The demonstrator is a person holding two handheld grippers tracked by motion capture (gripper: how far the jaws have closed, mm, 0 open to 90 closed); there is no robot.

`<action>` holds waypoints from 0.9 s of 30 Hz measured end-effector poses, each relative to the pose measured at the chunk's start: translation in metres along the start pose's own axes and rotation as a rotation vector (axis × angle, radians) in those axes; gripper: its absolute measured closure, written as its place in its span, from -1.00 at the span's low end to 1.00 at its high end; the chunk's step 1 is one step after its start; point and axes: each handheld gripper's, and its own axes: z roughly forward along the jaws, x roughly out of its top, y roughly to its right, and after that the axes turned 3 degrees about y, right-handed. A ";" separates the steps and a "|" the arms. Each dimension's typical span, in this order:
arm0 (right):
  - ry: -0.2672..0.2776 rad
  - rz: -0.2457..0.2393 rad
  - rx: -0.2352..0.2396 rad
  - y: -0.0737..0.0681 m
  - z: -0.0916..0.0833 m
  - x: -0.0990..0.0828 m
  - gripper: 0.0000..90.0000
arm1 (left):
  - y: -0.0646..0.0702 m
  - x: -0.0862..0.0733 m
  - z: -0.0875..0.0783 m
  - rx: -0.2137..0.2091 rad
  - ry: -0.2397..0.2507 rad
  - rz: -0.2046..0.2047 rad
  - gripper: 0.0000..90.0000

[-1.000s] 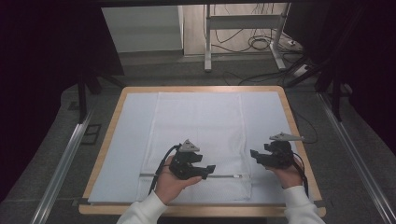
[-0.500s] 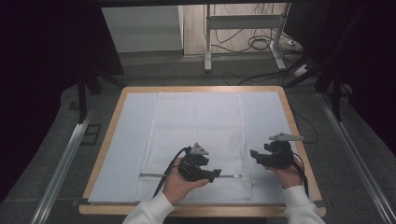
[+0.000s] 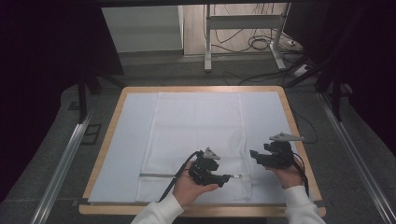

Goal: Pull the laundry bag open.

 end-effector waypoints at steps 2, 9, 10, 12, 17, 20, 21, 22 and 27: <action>0.000 0.000 0.000 0.000 0.000 0.000 -0.30 | 0.001 0.001 0.002 -0.005 -0.004 0.001 -0.11; 0.001 -0.009 -0.003 -0.001 0.001 0.000 -0.30 | 0.004 0.003 0.011 -0.014 -0.010 -0.008 -0.11; 0.000 -0.009 -0.002 -0.001 0.001 0.000 -0.31 | 0.005 0.003 0.012 -0.014 -0.012 -0.009 -0.10; -0.002 -0.010 -0.002 -0.001 0.001 -0.001 -0.31 | 0.007 0.003 0.015 -0.016 -0.015 -0.002 -0.10; -0.002 -0.011 -0.002 -0.001 0.001 -0.001 -0.31 | 0.009 0.003 0.021 -0.014 -0.027 -0.002 -0.09; -0.002 -0.011 -0.003 -0.001 0.001 -0.001 -0.31 | 0.009 0.004 0.023 -0.026 -0.030 -0.014 -0.09; -0.003 -0.011 -0.004 -0.001 0.001 -0.001 -0.31 | 0.008 0.004 0.024 -0.029 -0.030 -0.016 -0.09; -0.004 -0.010 -0.004 -0.001 0.001 -0.001 -0.31 | 0.008 0.005 0.024 -0.032 -0.032 -0.016 -0.08; -0.001 -0.002 -0.011 0.000 0.000 0.000 -0.31 | 0.005 0.006 0.028 -0.038 -0.038 -0.032 -0.05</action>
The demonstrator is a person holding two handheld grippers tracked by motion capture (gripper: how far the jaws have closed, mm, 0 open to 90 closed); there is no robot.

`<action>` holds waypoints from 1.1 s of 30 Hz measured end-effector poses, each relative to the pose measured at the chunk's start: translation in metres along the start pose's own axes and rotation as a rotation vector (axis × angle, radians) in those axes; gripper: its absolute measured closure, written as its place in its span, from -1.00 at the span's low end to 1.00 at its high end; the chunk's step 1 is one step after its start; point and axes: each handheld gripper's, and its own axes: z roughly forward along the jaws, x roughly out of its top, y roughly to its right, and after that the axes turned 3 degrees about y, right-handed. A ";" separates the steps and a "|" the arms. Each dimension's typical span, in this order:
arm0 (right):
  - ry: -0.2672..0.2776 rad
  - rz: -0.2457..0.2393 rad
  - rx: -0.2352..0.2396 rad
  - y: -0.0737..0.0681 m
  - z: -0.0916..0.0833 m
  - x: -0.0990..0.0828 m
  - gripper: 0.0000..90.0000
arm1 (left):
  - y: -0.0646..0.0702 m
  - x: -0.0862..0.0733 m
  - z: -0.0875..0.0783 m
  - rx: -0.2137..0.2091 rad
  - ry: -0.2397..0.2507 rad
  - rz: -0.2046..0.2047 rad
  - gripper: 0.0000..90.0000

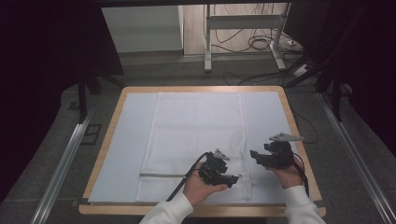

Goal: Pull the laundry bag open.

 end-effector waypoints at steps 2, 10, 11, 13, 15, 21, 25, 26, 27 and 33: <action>0.000 0.002 -0.001 0.000 0.000 0.000 -0.31 | -0.001 0.000 0.001 0.000 -0.006 -0.002 -0.05; 0.001 -0.002 -0.003 0.000 0.000 0.000 -0.31 | 0.000 0.001 0.011 -0.042 -0.022 -0.028 -0.01; 0.001 -0.002 -0.004 0.000 0.000 0.000 -0.31 | 0.000 0.001 0.012 -0.043 -0.026 -0.029 -0.01; 0.002 -0.003 -0.005 0.000 0.000 0.000 -0.31 | 0.000 0.001 0.014 -0.046 -0.032 -0.034 0.01; 0.002 -0.003 -0.005 0.000 0.000 0.000 -0.31 | 0.000 0.001 0.016 -0.044 -0.031 -0.038 0.02; 0.003 -0.003 -0.006 0.001 -0.001 0.000 -0.31 | -0.002 0.002 0.021 -0.058 -0.047 -0.047 0.05; 0.005 -0.003 -0.006 0.001 -0.001 0.000 -0.31 | -0.003 0.003 0.024 -0.064 -0.050 -0.057 0.06; 0.005 -0.004 -0.006 0.001 -0.001 0.000 -0.31 | -0.003 0.003 0.024 -0.066 -0.050 -0.059 0.06; 0.006 -0.003 -0.007 0.002 -0.001 0.000 -0.31 | -0.002 0.003 0.025 -0.069 -0.050 -0.059 0.06; 0.018 0.010 -0.016 0.006 -0.006 0.001 -0.31 | -0.002 0.003 0.026 -0.079 -0.056 -0.062 0.06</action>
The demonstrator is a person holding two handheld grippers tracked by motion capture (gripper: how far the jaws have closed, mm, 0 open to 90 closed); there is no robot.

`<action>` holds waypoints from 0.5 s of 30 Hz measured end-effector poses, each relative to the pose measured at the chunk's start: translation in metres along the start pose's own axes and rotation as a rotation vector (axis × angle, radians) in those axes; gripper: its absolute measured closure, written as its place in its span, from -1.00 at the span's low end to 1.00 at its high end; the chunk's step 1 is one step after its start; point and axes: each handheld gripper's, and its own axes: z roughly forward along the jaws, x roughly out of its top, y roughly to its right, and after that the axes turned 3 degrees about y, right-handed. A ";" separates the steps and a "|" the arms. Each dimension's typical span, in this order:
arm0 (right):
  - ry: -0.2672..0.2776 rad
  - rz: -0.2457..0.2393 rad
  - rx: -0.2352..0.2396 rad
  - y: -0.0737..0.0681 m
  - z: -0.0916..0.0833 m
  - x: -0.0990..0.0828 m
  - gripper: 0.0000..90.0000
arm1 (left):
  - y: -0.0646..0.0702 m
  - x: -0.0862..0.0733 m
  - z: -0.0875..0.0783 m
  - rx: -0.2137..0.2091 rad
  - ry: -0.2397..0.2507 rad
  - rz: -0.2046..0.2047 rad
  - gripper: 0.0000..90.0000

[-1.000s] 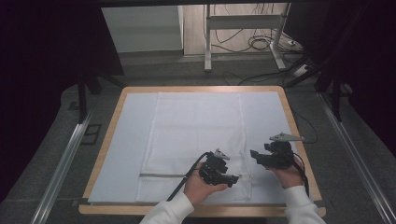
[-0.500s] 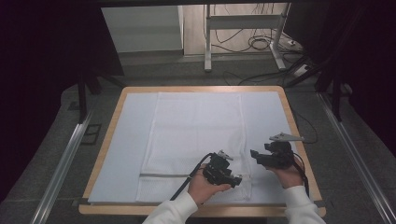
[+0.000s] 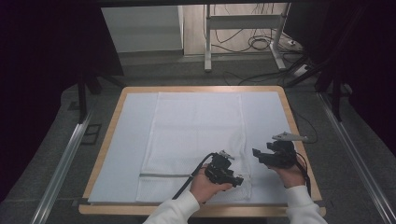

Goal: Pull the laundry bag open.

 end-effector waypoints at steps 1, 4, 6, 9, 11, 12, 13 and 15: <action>0.002 0.001 -0.003 0.001 0.000 0.000 -0.31 | 0.000 0.000 0.001 -0.003 -0.001 0.000 0.06; 0.002 0.002 -0.003 0.000 0.000 0.000 -0.31 | 0.002 0.000 0.003 -0.002 -0.003 0.003 0.07; 0.000 0.002 -0.003 0.000 0.000 0.000 -0.31 | 0.002 0.001 0.004 -0.009 -0.006 0.001 0.08; 0.000 0.002 -0.004 -0.001 0.000 0.000 -0.31 | 0.002 0.002 0.005 -0.015 -0.004 -0.008 0.09; 0.001 0.003 -0.005 0.000 0.000 0.001 -0.31 | 0.001 0.002 0.006 -0.016 -0.001 -0.010 0.11; 0.002 0.004 -0.006 0.000 0.000 0.001 -0.31 | 0.002 0.002 0.007 -0.014 0.001 -0.011 0.12; 0.002 0.004 -0.007 0.000 0.000 0.001 -0.31 | 0.002 0.002 0.007 -0.009 0.002 -0.010 0.13; 0.002 0.004 -0.007 0.000 0.000 0.001 -0.31 | 0.003 0.003 0.008 -0.001 0.004 -0.007 0.18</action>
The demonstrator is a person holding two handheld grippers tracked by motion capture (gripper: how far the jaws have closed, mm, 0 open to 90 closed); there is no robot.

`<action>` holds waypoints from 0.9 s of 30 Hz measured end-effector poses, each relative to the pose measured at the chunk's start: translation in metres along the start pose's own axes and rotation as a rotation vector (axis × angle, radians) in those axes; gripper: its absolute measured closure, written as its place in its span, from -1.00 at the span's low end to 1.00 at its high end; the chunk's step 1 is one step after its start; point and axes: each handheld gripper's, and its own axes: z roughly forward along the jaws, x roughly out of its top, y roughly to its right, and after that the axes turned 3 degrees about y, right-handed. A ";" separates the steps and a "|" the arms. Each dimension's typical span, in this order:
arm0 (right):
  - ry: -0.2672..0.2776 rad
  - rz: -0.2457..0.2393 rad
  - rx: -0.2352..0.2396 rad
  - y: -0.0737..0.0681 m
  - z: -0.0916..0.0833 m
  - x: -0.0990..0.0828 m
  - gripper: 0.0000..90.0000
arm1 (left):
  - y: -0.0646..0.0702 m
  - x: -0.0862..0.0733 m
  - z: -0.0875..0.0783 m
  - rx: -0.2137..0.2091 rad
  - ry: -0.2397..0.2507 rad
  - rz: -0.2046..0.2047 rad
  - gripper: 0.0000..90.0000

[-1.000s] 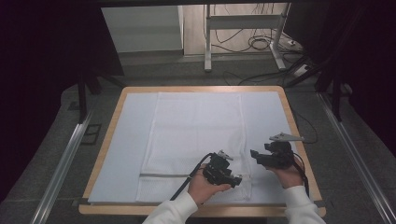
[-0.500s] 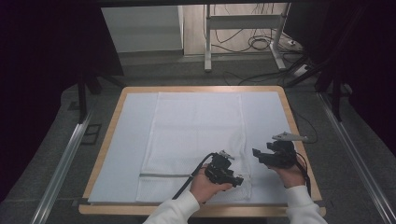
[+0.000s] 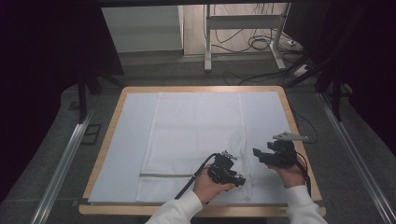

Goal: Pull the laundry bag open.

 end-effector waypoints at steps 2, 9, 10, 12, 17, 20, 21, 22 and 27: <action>0.000 0.000 0.000 0.000 0.000 0.000 -0.31 | 0.000 0.000 0.001 0.007 0.002 0.001 0.24; 0.002 0.003 -0.001 0.000 0.000 0.000 -0.31 | 0.003 0.001 0.003 0.028 0.006 0.019 0.36; 0.003 0.004 -0.002 0.000 -0.001 0.000 -0.31 | 0.003 0.002 0.003 0.029 0.006 0.019 0.37; 0.003 0.004 -0.002 0.000 -0.001 0.000 -0.31 | 0.003 0.002 0.003 0.031 0.006 0.020 0.40; 0.004 0.003 -0.003 0.000 -0.001 0.000 -0.31 | 0.003 0.004 0.006 0.032 0.007 0.021 0.49; 0.004 0.002 -0.003 0.001 -0.001 0.000 -0.31 | 0.004 0.004 0.008 0.043 0.010 0.030 0.57; 0.005 0.002 -0.003 0.001 -0.001 0.000 -0.31 | 0.004 0.004 0.008 0.050 0.010 0.034 0.60; 0.007 0.001 -0.004 0.001 -0.001 0.000 -0.31 | 0.004 0.004 0.008 0.056 0.012 0.038 0.63; 0.010 0.002 -0.008 0.001 -0.002 0.001 -0.31 | 0.006 0.003 0.009 0.081 0.017 0.054 0.77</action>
